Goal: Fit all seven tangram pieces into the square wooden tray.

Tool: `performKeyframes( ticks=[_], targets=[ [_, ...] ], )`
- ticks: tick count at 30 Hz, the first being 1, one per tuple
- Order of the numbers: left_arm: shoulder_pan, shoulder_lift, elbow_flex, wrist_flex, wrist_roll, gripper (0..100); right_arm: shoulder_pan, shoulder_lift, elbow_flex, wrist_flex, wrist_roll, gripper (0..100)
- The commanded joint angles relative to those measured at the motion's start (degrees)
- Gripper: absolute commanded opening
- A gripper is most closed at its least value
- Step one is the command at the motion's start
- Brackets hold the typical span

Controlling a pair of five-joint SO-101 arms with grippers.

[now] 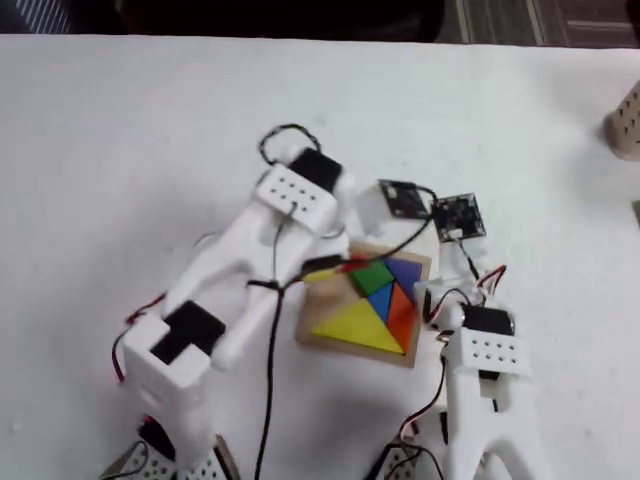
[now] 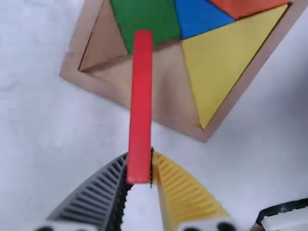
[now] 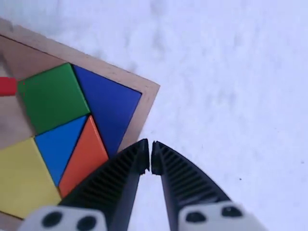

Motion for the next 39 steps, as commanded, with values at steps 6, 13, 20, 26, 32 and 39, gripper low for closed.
performKeyframes(
  ticks=[6,13,20,26,32,39],
  targets=[
    [6.11,-2.86,4.22,-13.80,-0.26,2,7.25,-1.89,-1.85,3.21,0.26,1.8],
    [4.00,-3.21,12.57,-29.36,19.43,2,14.55,-1.45,-1.85,3.21,0.18,1.8],
    [2.95,-2.86,13.45,-31.74,30.33,2,14.99,-1.45,-1.67,2.86,0.18,1.8],
    [3.30,-2.95,15.82,-31.47,30.33,14,14.90,-1.45,-1.67,2.86,0.18,1.8],
    [6.20,-3.30,18.20,-31.74,30.33,18,14.90,-1.45,-1.67,2.86,0.18,1.8],
    [6.11,-3.47,14.95,-25.05,30.33,18,14.81,-1.36,-1.58,2.86,0.18,1.8]
  ],
)
